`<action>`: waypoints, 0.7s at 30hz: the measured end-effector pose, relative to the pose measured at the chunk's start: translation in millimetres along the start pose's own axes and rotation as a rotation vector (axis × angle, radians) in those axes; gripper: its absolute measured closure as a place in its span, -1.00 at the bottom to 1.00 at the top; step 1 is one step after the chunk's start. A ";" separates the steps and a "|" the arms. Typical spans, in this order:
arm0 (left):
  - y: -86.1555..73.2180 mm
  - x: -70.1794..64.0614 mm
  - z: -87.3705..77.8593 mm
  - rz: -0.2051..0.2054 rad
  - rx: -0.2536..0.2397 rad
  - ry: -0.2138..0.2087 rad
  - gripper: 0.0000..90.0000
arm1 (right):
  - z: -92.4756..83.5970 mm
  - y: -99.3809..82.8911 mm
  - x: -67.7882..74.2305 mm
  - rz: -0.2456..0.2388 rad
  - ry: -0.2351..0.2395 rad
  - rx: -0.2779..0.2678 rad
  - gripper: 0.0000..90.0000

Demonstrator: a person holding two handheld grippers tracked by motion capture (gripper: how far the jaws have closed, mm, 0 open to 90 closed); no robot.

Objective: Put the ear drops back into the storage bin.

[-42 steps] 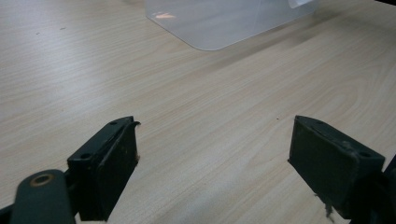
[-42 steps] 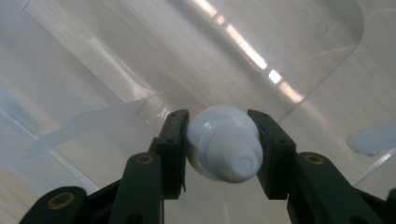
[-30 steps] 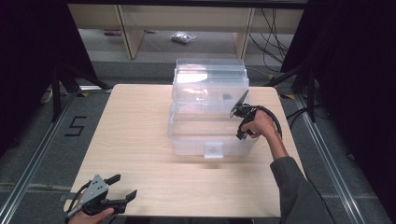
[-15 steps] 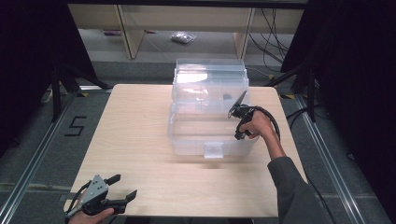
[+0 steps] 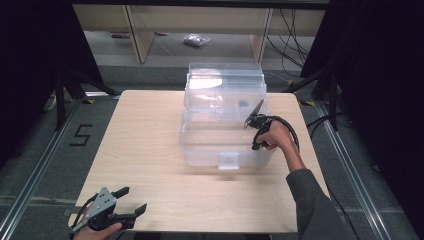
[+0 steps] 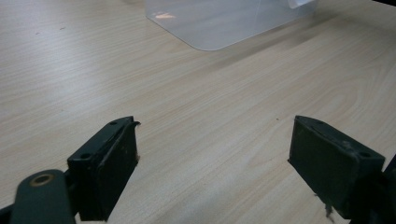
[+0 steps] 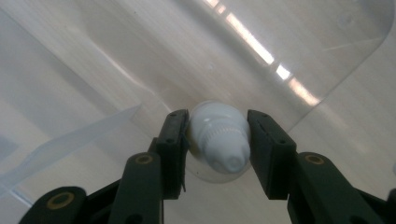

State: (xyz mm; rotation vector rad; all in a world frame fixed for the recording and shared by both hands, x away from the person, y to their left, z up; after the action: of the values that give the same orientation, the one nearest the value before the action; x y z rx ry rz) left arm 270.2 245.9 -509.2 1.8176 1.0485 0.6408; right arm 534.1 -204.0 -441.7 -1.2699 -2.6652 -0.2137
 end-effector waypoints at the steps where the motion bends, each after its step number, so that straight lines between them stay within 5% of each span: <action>1: 0.0 -0.2 0.0 -0.001 -0.001 0.000 -0.67 | 0.5 0.2 -2.4 -0.037 -0.010 -0.015 0.34; 3: 0.1 0.0 -0.3 0.001 0.002 0.001 -0.67 | 0.0 -0.6 -0.7 -0.005 0.004 -0.012 0.33; 8: 0.3 0.0 -0.8 0.003 0.009 0.004 -0.67 | -3.5 -0.5 -2.4 -0.037 0.003 -0.049 0.17; 21: 0.2 0.0 -0.5 0.001 0.001 0.001 -0.67 | -21.0 -3.3 -0.5 0.010 -0.012 -0.110 -0.04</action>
State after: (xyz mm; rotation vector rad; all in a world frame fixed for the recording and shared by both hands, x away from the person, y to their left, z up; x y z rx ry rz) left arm 269.9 246.0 -508.8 1.8193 1.0492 0.6423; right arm 533.9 -210.7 -421.5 -1.3197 -2.6903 -0.3564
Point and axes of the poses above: each handheld gripper's, and its own axes: z roughly forward along the jaws, y roughly out of its top, x roughly to its left, the point moved 1 cm from there along z, roughly forward along the jaws, and after that the axes turned 9 degrees about y, right-handed, at the moved point
